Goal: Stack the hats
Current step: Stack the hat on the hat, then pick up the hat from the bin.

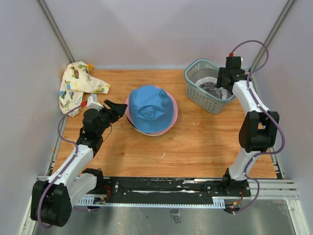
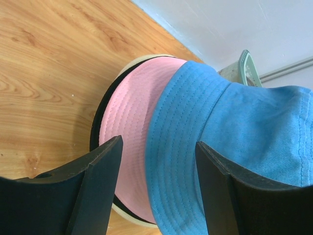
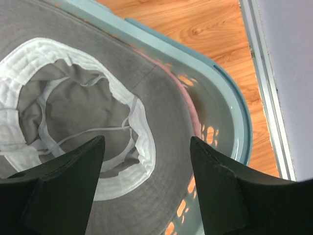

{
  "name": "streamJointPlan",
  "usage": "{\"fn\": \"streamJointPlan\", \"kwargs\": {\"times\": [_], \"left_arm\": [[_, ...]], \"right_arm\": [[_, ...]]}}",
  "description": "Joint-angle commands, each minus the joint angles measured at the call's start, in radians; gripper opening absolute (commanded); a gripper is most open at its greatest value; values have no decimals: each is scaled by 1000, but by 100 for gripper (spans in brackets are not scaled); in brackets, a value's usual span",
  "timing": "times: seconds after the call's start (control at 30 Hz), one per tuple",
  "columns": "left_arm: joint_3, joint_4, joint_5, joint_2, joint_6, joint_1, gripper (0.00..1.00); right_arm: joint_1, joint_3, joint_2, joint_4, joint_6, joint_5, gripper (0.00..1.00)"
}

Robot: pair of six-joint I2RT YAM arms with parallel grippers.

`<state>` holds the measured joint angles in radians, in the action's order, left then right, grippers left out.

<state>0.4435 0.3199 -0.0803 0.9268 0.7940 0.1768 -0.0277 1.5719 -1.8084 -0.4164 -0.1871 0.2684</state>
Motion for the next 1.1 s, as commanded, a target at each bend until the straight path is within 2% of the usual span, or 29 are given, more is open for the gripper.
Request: {"fn": "streamJointPlan", "kwargs": {"times": [0.0, 0.53, 0.7, 0.77, 0.87, 0.9, 1.03, 1.07], "left_arm": [[8, 55, -11, 7, 9, -7, 66], [2, 87, -16, 45, 13, -6, 65], [0, 93, -20, 59, 14, -8, 65], [0, 94, -21, 61, 13, -7, 65], [-5, 95, -22, 64, 14, -7, 65], [-6, 94, -21, 64, 13, -7, 65], [-9, 94, -22, 67, 13, -7, 65], [-9, 95, -23, 67, 14, -7, 65]], "right_arm": [[34, 11, -26, 12, 24, 61, 71], [59, 69, -161, -2, 42, 96, 72], [70, 73, -216, -5, 35, 69, 68], [74, 77, -237, -10, 31, 47, 62], [78, 86, -263, -20, 26, 14, 44], [78, 88, -267, -22, 26, 7, 37], [80, 105, -280, -33, 22, -43, 2], [79, 113, -276, -42, 20, -57, 1]]}}
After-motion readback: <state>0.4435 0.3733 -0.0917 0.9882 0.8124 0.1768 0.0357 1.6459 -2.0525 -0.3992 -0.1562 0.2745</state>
